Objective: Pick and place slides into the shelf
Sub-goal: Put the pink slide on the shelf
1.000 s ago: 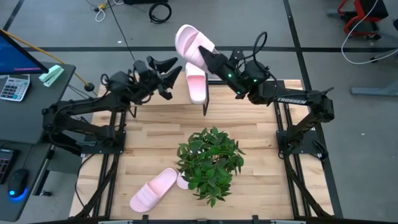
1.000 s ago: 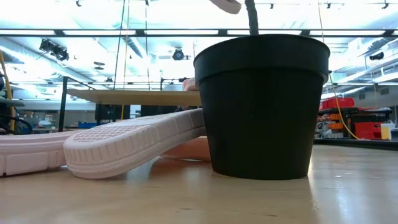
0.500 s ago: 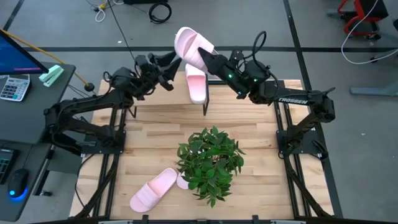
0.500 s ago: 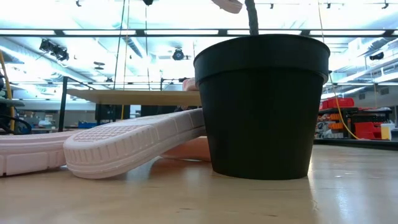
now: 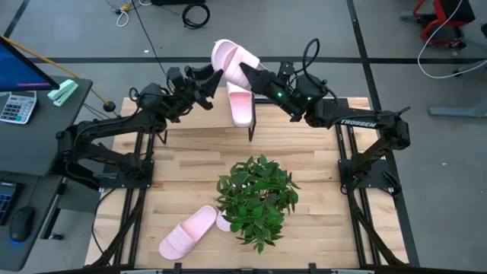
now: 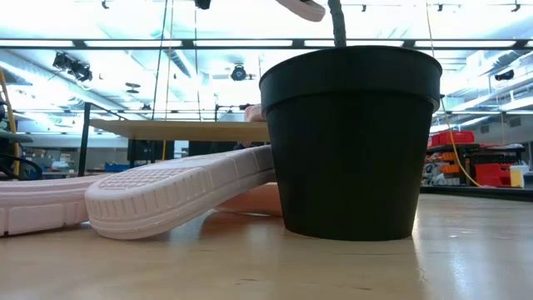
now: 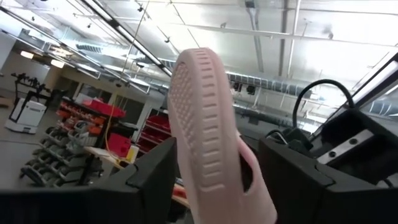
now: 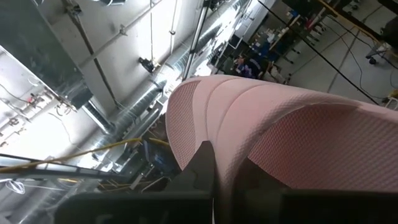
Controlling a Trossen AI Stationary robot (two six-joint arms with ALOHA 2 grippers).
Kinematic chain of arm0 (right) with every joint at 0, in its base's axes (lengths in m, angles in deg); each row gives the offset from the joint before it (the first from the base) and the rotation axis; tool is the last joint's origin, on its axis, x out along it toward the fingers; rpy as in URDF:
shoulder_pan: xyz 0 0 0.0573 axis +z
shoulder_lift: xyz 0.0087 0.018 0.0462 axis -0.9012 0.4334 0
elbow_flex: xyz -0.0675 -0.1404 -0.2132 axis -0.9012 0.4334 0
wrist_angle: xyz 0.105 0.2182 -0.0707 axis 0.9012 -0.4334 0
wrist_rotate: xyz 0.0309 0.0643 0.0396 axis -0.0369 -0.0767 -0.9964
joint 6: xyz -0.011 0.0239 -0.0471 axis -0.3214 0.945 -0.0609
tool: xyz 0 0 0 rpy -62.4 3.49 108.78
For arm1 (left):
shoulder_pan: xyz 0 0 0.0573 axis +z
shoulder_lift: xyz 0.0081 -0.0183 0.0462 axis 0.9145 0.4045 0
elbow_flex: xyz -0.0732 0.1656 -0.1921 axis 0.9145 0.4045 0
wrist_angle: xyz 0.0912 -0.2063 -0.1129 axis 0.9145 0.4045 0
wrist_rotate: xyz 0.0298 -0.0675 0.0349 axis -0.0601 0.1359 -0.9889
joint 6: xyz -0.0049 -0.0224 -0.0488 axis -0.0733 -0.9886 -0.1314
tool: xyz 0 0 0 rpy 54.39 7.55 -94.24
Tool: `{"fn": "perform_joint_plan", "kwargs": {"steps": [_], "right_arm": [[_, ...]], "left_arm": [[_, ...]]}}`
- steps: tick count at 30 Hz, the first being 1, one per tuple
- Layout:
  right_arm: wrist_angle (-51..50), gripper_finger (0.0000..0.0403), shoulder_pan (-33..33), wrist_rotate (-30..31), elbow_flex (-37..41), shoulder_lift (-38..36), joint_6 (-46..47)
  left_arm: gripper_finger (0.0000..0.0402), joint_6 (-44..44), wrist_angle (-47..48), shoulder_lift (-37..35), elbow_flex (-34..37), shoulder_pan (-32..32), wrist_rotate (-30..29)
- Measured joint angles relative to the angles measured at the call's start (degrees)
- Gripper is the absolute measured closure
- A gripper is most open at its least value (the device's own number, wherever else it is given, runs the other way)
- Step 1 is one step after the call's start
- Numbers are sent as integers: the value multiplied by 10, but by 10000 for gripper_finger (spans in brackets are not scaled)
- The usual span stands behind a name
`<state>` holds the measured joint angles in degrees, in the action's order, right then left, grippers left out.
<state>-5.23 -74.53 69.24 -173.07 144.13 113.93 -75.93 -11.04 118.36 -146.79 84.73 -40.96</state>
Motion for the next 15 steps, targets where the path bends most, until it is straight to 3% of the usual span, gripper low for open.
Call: {"fn": "perform_joint_plan", "kwargs": {"steps": [8,15], "right_arm": [[-2,394,0,-13,0,0,4],[-2,387,0,-38,0,0,3]], "left_arm": [[241,-29,3,0,0,0,-2],[348,-29,3,0,0,0,-10]]}}
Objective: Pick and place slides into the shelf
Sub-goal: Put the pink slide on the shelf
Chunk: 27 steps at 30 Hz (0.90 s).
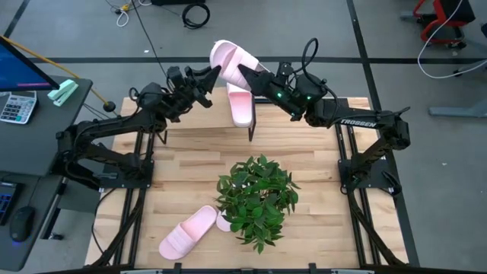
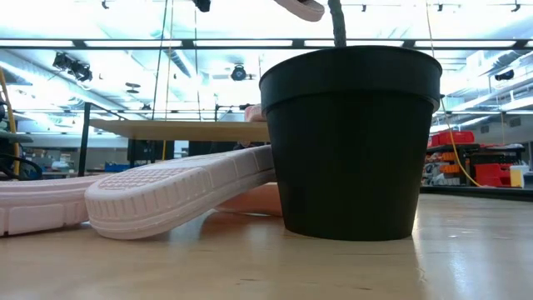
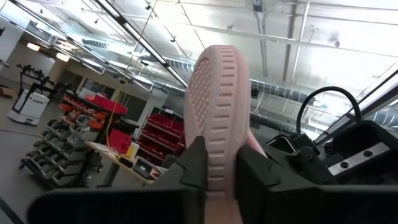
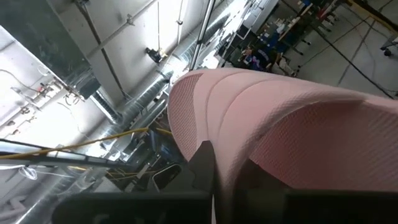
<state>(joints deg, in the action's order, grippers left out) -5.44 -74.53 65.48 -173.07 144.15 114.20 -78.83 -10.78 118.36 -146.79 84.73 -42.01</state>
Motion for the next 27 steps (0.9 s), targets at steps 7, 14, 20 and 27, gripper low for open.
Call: {"fn": "perform_joint_plan", "kwargs": {"steps": [7,14,20,27], "right_arm": [[-2,380,-1,-28,0,0,-3],[-5,302,0,-52,0,0,-26],[-11,222,0,-97,0,-6,-30],[-82,161,3,-120,-1,-29,-25]], "left_arm": [[350,1,-2,-1,0,0,0],[351,2,-2,-1,0,0,1],[351,13,-2,-1,0,1,0],[352,15,8,-15,1,22,5]]}}
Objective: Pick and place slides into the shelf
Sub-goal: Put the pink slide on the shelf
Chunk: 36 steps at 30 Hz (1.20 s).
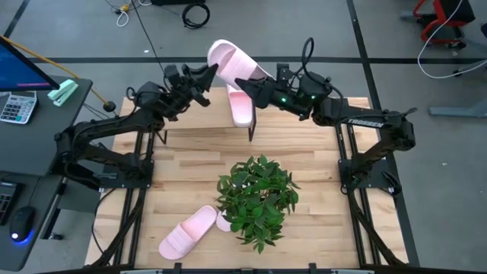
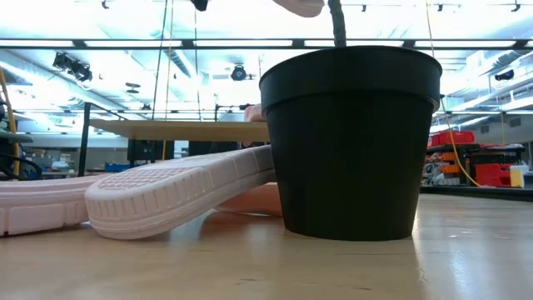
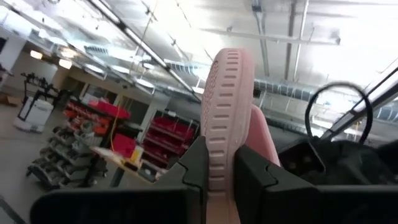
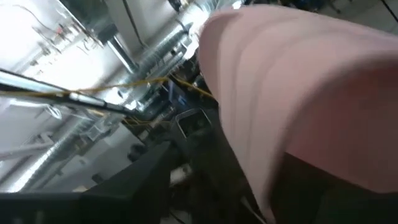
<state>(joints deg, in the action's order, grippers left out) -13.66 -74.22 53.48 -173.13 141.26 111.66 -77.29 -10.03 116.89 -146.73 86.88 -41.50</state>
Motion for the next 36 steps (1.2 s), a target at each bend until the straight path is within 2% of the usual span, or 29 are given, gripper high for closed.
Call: {"fn": "perform_joint_plan", "kwargs": {"steps": [4,8,13,17,23,27,32,36], "right_arm": [[-35,150,0,-7,0,-25,4],[-68,151,0,-7,0,-60,-10],[-131,157,0,-7,0,-115,-34],[-174,161,0,-4,0,-157,-50],[-225,165,0,-2,0,-188,-62],[-253,169,2,-2,0,-189,-64],[-277,173,17,-2,0,-178,-70],[-283,176,30,-2,0,-171,-71]], "left_arm": [[352,0,21,-21,0,28,14],[352,-32,89,-46,0,74,57],[352,-103,180,-70,-5,154,166],[352,-142,287,-67,-63,226,279],[352,-113,470,-14,-205,312,446],[352,-107,524,32,-288,358,556],[352,-135,557,83,-329,394,636],[352,-111,614,118,-329,415,666]]}}
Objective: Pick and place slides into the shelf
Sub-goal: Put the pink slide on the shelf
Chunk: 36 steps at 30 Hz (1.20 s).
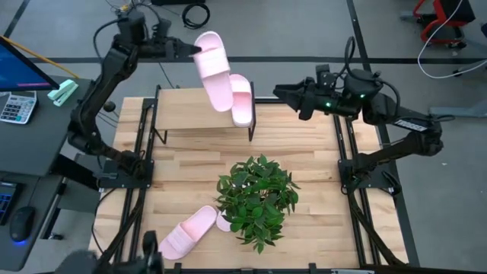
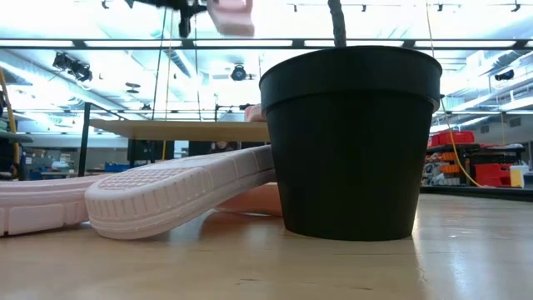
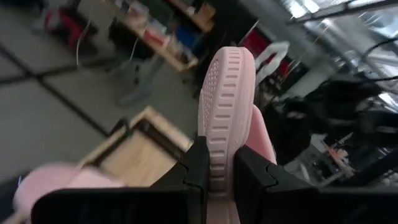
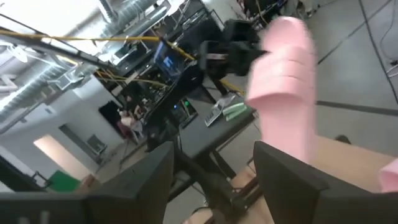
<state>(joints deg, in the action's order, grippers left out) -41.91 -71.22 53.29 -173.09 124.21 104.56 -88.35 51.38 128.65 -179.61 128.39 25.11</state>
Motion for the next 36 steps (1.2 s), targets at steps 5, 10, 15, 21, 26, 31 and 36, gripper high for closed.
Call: {"fn": "perform_joint_plan", "kwargs": {"steps": [5,10,15,21,26,31,36], "right_arm": [[0,180,11,0,0,10,-1],[-1,183,20,1,0,20,1],[-1,187,34,1,0,34,5],[-4,190,46,21,0,50,7],[-4,190,46,29,0,51,7],[-4,190,46,41,0,51,7],[-4,190,46,42,0,51,7]], "left_arm": [[354,48,70,57,2,25,40],[354,64,73,103,2,48,40],[354,75,81,140,2,64,28],[354,105,136,167,2,67,7],[354,125,177,179,2,63,-29],[352,139,187,179,2,57,-65],[355,137,186,179,2,49,-68]]}}
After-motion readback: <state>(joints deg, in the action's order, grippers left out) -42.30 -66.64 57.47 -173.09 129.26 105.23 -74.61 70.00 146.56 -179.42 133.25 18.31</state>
